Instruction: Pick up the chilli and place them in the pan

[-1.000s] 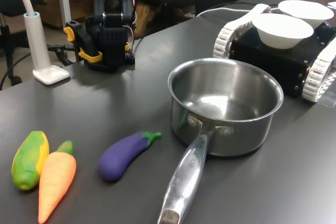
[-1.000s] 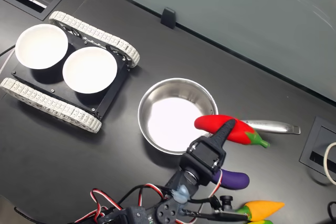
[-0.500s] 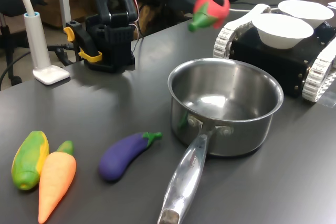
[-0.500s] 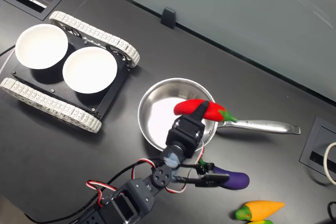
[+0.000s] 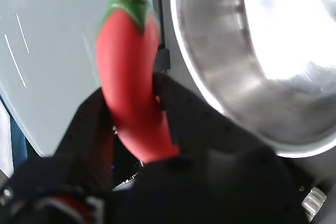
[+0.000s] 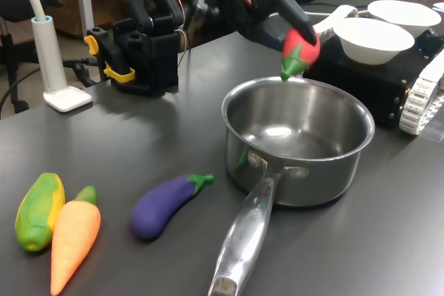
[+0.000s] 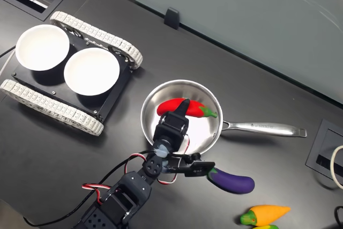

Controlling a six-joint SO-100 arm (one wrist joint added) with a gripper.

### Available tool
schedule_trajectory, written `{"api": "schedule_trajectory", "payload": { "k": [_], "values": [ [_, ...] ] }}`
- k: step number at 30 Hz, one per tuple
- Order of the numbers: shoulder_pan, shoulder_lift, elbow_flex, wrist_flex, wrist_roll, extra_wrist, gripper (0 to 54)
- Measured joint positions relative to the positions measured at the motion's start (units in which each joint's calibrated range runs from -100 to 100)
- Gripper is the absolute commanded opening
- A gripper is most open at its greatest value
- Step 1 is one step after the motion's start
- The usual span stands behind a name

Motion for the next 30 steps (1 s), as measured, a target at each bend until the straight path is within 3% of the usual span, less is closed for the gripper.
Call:
{"api": "schedule_trajectory", "payload": {
  "k": [12,17,22,26,30],
  "values": [
    [-2.31,0.00,9.32,-7.90,0.05,2.02,0.2],
    [-1.98,0.00,11.04,-9.09,0.05,2.57,0.2],
    [-2.53,0.00,11.13,-8.92,0.05,2.57,7.7],
    [-2.53,0.00,11.13,-6.03,0.05,2.94,16.2],
    [-1.65,0.00,11.13,-5.27,0.34,2.94,18.5]
  ]
}}
